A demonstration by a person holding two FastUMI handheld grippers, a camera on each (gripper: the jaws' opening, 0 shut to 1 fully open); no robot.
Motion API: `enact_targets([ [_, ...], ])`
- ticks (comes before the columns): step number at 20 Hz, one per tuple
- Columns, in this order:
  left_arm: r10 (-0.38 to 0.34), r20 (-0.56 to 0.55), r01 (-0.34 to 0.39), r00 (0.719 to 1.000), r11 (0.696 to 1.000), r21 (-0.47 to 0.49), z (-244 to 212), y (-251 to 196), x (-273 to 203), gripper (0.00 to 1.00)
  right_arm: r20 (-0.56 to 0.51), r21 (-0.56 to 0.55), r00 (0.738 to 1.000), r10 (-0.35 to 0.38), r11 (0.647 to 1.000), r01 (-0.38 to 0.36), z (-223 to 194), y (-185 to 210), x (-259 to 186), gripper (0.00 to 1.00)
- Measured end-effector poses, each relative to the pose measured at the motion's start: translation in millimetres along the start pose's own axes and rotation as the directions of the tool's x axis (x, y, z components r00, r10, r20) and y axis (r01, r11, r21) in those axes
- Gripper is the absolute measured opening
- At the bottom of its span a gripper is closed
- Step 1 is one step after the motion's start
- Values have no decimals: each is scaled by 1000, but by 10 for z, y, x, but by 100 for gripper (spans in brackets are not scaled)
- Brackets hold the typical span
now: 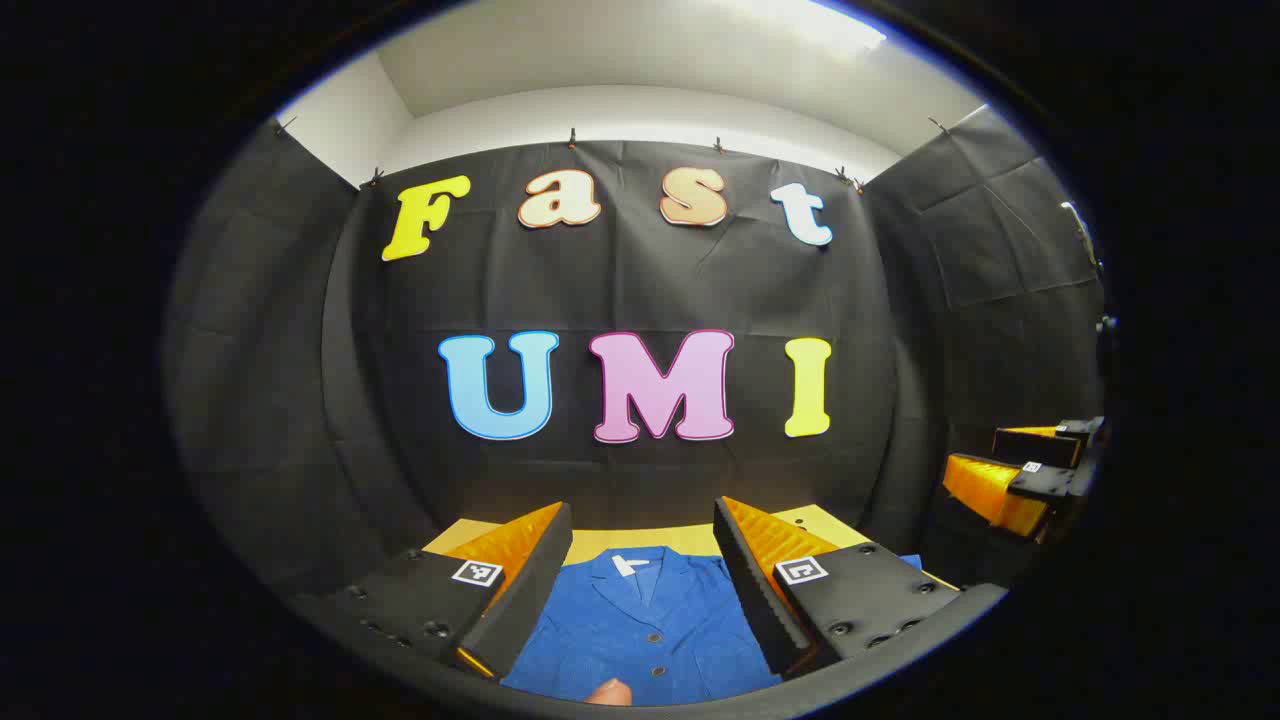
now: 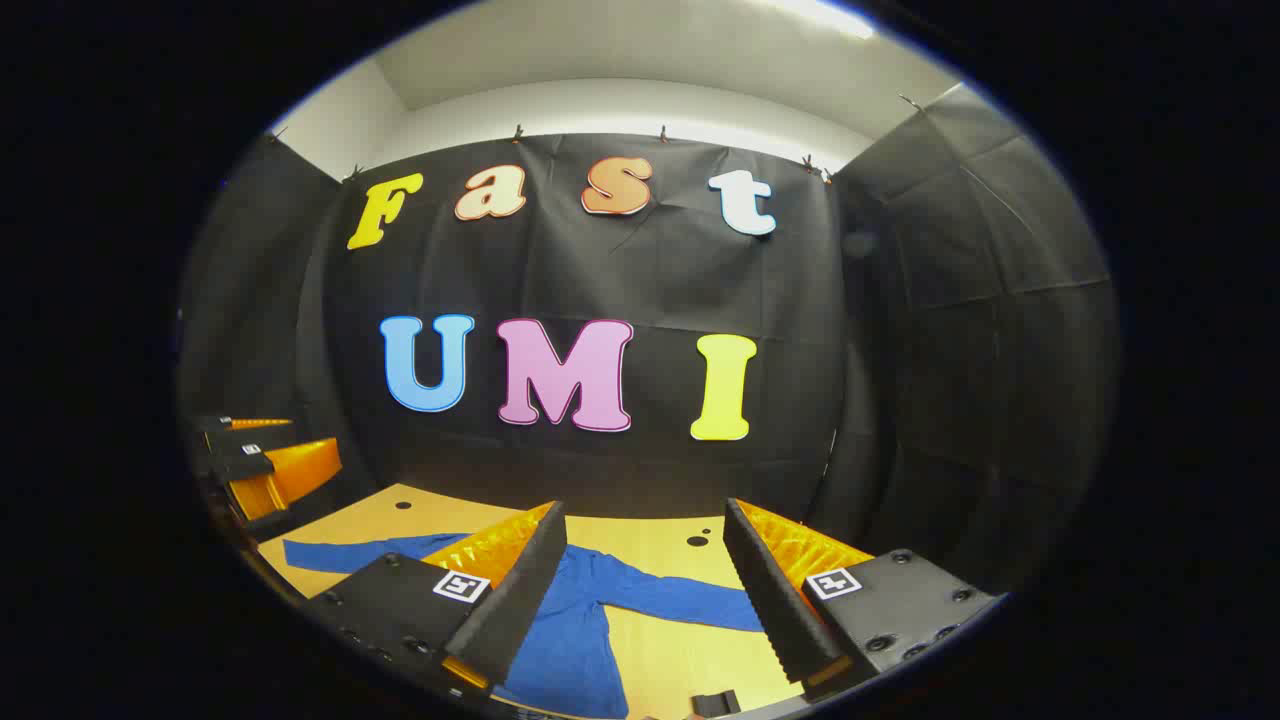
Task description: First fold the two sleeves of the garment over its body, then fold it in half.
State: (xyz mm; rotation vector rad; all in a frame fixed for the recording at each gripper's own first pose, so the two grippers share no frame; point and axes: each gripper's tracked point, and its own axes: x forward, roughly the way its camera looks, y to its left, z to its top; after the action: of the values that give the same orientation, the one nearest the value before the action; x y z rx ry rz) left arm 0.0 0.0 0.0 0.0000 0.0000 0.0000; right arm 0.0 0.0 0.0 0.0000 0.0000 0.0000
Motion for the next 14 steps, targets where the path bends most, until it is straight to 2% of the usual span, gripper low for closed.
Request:
enact_targets([
  [1, 1, 9, -1, 1000, 1000, 1, 25, 10, -6, 80, 1, -14, 1000, 7, 1000, -7, -14, 24, 6, 99],
  [3, 10, 17, -10, 1000, 1000, -3, 37, 59, -7, 81, 0, -29, 1000, 26, 999, -26, -24, 114, 43, 99],
  [4, 9, 15, -9, 1000, 1000, -9, 19, 73, 3, 81, -1, -28, 999, 38, 999, -38, -16, 171, 47, 94],
  [5, 13, 10, -13, 1000, 1000, -17, 15, 97, 14, 82, 2, -21, 999, 52, 998, -52, -6, 219, 56, 100],
  [7, 16, 6, -16, 1000, 999, -35, 6, 133, 46, 82, -1, 0, 997, 77, 997, -77, 7, 323, 69, 95],
  [8, 16, 7, -16, 1000, 999, -39, 7, 142, 82, 81, -6, 7, 997, 78, 997, -78, 4, 332, 81, 94],
  [9, 18, 4, -18, 1000, 999, -38, 18, 160, 116, 80, -10, 14, 996, 83, 996, -83, 14, 337, 90, 99],
  [14, 16, 7, -16, 1000, 998, -58, 25, 117, 205, 82, -21, 16, 996, 81, 997, -81, 66, 289, 165, 99],
])
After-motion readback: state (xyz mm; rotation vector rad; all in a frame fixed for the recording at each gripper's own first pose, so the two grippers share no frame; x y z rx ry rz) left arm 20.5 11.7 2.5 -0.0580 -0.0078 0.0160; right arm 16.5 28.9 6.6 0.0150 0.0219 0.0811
